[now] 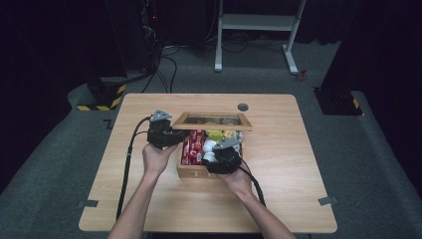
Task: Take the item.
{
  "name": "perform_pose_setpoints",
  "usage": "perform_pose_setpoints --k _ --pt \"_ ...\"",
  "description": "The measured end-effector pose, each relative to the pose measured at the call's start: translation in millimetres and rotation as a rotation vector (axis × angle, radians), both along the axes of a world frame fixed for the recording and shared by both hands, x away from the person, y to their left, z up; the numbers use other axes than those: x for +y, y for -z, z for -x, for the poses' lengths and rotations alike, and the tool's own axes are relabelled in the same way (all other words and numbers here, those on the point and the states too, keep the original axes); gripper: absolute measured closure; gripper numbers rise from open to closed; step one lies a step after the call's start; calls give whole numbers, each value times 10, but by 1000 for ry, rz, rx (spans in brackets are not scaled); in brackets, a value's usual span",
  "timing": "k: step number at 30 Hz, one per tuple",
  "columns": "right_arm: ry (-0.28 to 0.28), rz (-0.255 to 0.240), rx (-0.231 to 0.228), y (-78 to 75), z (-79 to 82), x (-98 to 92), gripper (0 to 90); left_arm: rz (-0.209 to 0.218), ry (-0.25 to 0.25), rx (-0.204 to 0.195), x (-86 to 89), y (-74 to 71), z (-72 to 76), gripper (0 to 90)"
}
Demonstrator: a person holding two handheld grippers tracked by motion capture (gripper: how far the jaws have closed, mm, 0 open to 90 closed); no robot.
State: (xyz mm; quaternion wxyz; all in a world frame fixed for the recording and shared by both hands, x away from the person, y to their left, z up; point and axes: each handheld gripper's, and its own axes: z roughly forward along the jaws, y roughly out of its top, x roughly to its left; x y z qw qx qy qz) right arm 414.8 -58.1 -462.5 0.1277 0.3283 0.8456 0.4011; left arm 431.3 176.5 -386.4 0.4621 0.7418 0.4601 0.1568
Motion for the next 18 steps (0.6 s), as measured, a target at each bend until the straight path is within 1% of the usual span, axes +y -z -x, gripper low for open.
perform_pose_setpoints --k 3,6,7,12,18 --pt "-3 11 -28 -7 24 17 426 -5 4 -2 2 4 2 579" --pt "-5 14 -40 -7 34 20 427 -4 3 -3 1 3 1 579" --pt "-9 21 -58 -9 52 20 428 1 2 -2 2 1 0 579" --pt "-6 9 -67 -8 62 -2 428 -5 7 -6 6 4 -3 581" --pt "3 -10 -74 -32 55 -39 428 3 7 -3 -2 11 -6 581"
